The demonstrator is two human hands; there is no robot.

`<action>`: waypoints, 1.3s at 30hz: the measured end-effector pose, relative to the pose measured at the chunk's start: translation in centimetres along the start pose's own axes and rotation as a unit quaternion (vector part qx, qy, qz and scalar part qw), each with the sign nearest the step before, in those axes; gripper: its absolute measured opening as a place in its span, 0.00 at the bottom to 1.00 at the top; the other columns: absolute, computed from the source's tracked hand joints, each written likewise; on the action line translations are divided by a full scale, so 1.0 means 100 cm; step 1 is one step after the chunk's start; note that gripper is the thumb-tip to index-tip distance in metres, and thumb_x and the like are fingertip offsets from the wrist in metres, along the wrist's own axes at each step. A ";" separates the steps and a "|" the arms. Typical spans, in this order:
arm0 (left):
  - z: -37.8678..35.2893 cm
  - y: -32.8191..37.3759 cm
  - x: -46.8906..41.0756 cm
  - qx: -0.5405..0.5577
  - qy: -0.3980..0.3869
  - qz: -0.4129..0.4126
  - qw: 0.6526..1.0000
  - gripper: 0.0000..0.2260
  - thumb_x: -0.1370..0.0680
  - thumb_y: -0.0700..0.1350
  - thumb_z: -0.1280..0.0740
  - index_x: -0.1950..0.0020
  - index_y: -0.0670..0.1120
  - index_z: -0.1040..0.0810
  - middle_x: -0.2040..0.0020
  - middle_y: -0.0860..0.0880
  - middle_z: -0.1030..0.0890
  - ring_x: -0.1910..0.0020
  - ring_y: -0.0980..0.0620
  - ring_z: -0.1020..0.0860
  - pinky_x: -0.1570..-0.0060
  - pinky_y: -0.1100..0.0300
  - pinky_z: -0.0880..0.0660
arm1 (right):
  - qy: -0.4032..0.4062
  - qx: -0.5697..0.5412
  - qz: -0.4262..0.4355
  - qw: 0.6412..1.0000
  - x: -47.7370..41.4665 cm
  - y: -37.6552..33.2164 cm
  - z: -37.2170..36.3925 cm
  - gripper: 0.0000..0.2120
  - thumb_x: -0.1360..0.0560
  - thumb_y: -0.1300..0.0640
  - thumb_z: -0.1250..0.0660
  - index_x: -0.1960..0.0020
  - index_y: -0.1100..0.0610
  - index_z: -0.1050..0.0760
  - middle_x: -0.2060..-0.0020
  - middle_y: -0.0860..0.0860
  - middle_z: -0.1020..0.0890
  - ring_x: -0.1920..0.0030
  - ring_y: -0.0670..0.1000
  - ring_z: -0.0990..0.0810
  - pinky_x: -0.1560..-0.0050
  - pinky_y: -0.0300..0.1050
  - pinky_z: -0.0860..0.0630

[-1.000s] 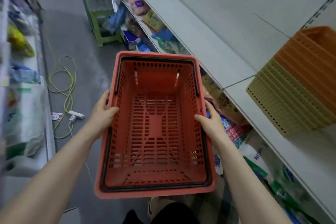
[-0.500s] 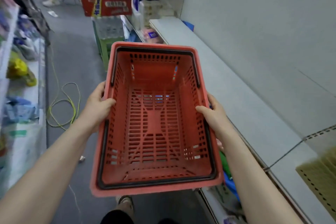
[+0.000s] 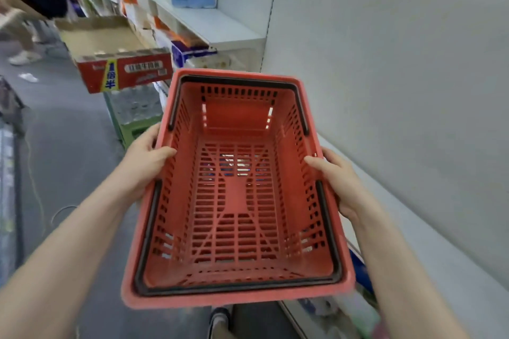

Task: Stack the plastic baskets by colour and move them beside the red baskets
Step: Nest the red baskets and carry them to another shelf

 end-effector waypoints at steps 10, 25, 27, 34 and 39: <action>-0.040 0.062 -0.209 -0.033 -0.086 -0.060 0.994 0.19 0.22 0.39 0.36 0.34 0.55 0.27 0.47 0.49 0.17 0.53 0.50 0.16 0.51 0.50 0.20 | 0.000 0.034 0.020 0.999 -0.222 -0.102 0.001 0.12 0.18 0.55 0.40 0.35 0.55 0.27 0.59 0.51 0.14 0.64 0.48 0.14 0.68 0.44 0.19; -0.118 0.029 -0.353 -0.046 -0.217 -0.113 0.968 0.29 0.26 0.58 0.31 0.26 0.58 0.36 0.34 0.58 0.24 0.37 0.62 0.25 0.36 0.45 0.27 | 0.044 0.168 -0.112 0.978 -0.362 -0.123 0.033 0.17 0.20 0.64 0.39 0.34 0.51 0.26 0.58 0.55 0.13 0.66 0.54 0.14 0.64 0.51 0.17; -0.123 0.024 -0.360 -0.072 -0.236 -0.115 0.962 0.34 0.28 0.67 0.35 0.25 0.63 0.43 0.29 0.59 0.29 0.31 0.57 0.29 0.33 0.45 0.30 | 0.059 0.193 -0.127 0.971 -0.367 -0.124 0.035 0.15 0.19 0.65 0.40 0.37 0.50 0.26 0.65 0.52 0.14 0.70 0.52 0.15 0.70 0.49 0.18; -0.106 0.011 -0.374 -0.227 -0.241 -0.194 0.923 0.38 0.26 0.72 0.47 0.22 0.60 0.58 0.20 0.54 0.50 0.21 0.56 0.50 0.25 0.45 0.44 | 0.188 0.594 -0.007 0.782 -0.356 -0.137 0.014 0.24 0.23 0.57 0.36 0.28 0.57 0.33 0.37 0.62 0.22 0.40 0.62 0.22 0.42 0.49 0.26; -0.090 0.029 -0.396 -0.348 -0.235 -0.376 0.826 0.39 0.28 0.73 0.51 0.22 0.53 0.42 0.20 0.50 0.48 0.21 0.47 0.54 0.25 0.46 0.48 | 0.193 0.493 0.130 0.839 -0.275 -0.137 -0.086 0.25 0.21 0.49 0.38 0.25 0.51 0.36 0.31 0.54 0.25 0.32 0.55 0.27 0.32 0.49 0.32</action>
Point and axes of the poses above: each hand's wrist, its own x-axis away from the middle knuckle, its own z-axis out of the back of the hand, y = z × x, the point moved 3 cm from there along -x, towards the middle knuckle
